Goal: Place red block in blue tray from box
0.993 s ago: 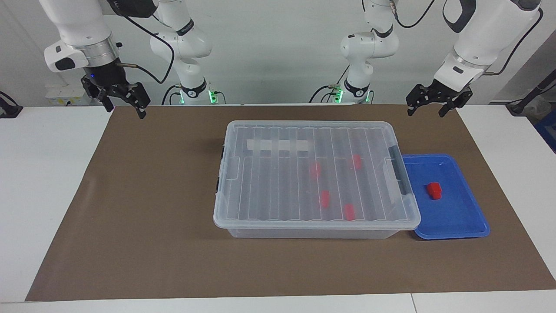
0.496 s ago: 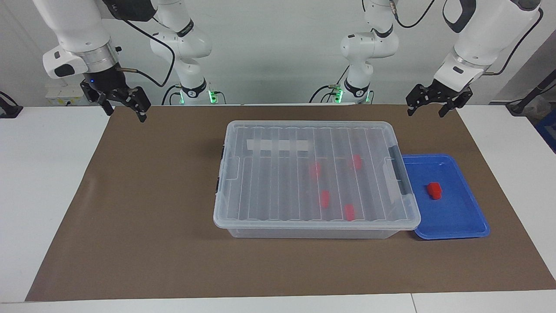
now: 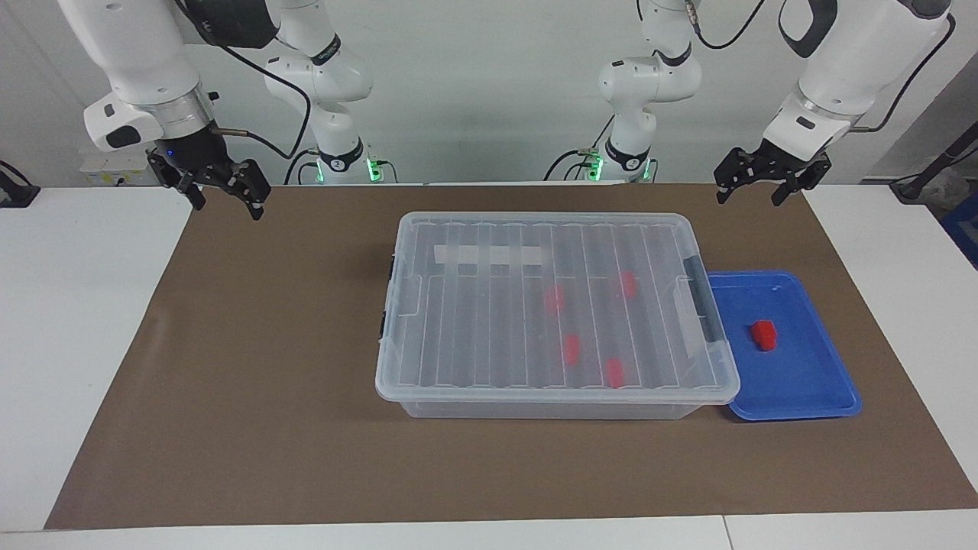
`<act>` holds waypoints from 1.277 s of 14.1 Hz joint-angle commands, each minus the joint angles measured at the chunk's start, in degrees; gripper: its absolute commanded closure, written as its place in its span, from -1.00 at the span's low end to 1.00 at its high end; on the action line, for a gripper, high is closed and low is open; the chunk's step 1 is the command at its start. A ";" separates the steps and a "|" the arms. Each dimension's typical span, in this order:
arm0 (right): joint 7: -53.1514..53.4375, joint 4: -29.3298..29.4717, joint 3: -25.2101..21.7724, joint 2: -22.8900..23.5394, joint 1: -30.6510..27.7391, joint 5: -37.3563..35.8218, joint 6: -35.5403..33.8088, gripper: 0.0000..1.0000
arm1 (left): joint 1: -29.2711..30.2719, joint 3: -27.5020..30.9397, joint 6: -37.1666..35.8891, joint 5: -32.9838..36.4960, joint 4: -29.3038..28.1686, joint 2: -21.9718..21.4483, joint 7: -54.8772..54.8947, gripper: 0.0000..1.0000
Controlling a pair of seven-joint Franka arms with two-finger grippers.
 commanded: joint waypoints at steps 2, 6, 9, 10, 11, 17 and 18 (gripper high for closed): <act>-1.39 -2.48 0.34 -1.66 -0.39 1.09 0.70 -1.00 | 0.31 -0.11 -1.02 0.33 0.26 -0.63 -0.48 -1.00; -1.39 -2.57 0.34 -1.75 -0.31 1.09 0.09 -1.00 | 0.31 -0.11 -1.02 0.33 0.26 -0.63 -0.48 -1.00; -2.08 -2.65 0.34 -1.84 -0.31 1.17 0.09 -1.00 | 0.31 -0.11 -1.02 0.33 0.26 -0.63 -0.48 -1.00; -2.26 -3.00 0.34 -2.10 -0.31 1.44 0.09 -1.00 | 0.31 -0.11 -1.02 0.33 0.26 -0.63 -0.48 -1.00; -2.27 -3.01 0.34 -2.10 -0.31 1.44 0.09 -1.00 | 0.31 -0.11 -1.02 0.33 0.26 -0.63 -0.48 -1.00; -3.05 -4.32 0.34 -2.89 -0.31 1.44 0.09 -1.00 | 0.31 -0.11 -1.02 0.33 0.26 -0.63 -0.48 -1.00; -3.14 -4.59 0.34 -2.98 -0.31 1.44 0.09 -1.00 | 0.31 -0.11 -1.02 0.33 0.26 -0.63 -0.48 -1.00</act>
